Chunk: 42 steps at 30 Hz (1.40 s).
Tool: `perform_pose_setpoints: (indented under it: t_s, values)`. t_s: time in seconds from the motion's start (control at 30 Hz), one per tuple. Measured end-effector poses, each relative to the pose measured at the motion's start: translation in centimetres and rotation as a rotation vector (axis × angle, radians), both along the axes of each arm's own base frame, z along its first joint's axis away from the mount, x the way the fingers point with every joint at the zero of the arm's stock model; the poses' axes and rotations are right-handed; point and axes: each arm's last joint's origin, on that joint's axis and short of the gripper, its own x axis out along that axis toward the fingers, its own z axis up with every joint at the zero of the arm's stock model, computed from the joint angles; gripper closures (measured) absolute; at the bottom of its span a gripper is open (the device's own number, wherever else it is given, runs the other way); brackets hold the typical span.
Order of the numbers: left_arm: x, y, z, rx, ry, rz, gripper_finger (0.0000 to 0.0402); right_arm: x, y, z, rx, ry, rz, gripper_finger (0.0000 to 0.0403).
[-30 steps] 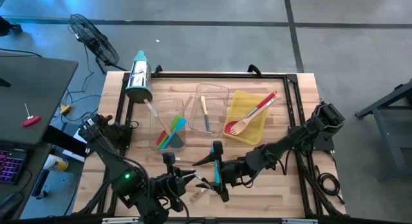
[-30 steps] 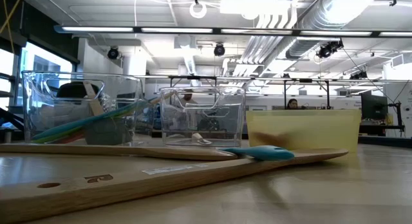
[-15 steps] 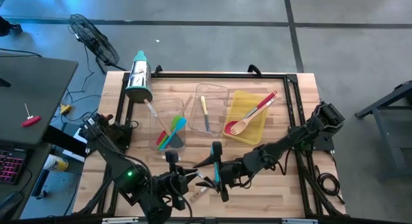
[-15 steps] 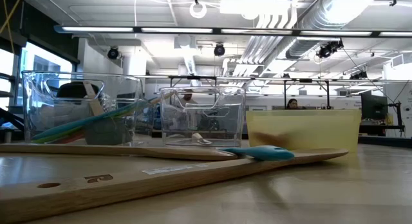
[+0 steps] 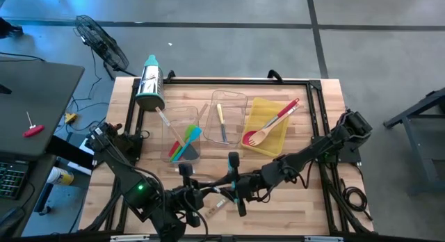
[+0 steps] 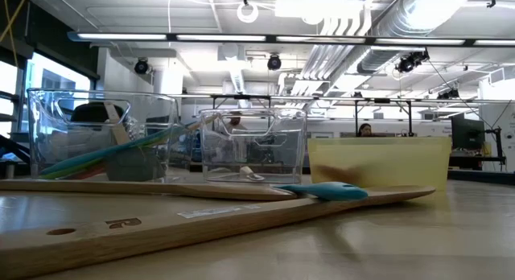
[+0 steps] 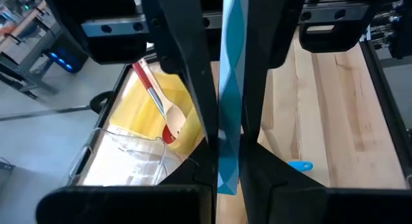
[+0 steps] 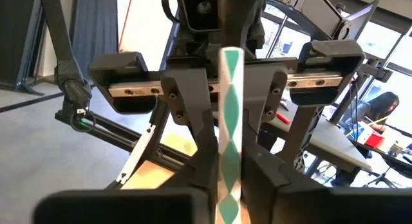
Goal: Pick & Place Kitchen Items
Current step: Put the blue knife into the right transparent bin
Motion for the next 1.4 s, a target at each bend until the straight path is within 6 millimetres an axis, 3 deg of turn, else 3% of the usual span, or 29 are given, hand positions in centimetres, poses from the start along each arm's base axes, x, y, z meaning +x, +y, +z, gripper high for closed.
perform_pose_setpoints:
  t_s: [0.13,0.33,0.5,0.7,1.0,1.2,1.4]
  values:
    - [0.0,0.0,0.0,-0.008,0.002,0.0,0.0357,0.0,0.0,0.0,-0.01,0.007,-0.001,0.0375]
    - [0.0,0.0,0.0,0.001,-0.002,0.002,0.0267,0.0,0.0,-0.2,-0.013,0.019,-0.01,0.0375]
    - [0.0,0.0,0.0,-0.004,0.001,0.0,0.0229,0.0,-0.2,-1.0,-0.056,0.09,-0.113,0.0375]
    - [0.0,-0.2,-0.1,-0.057,0.017,-0.018,0.0221,-0.9,0.3,-2.3,-0.16,0.206,-0.321,0.0375]
    - [-0.2,-0.4,-0.5,-0.229,0.107,-0.06,0.022,-4.0,1.4,-5.1,-0.406,0.396,-0.636,0.0375]
    - [-0.7,-0.1,-1.3,-0.291,0.181,0.007,0.022,-5.2,-0.4,-6.7,-0.57,0.509,-0.78,0.0375]
    - [-0.9,0.8,-1.8,-0.235,0.223,0.073,0.0219,-5.1,-4.0,-7.6,-0.722,0.669,-0.854,0.0375]
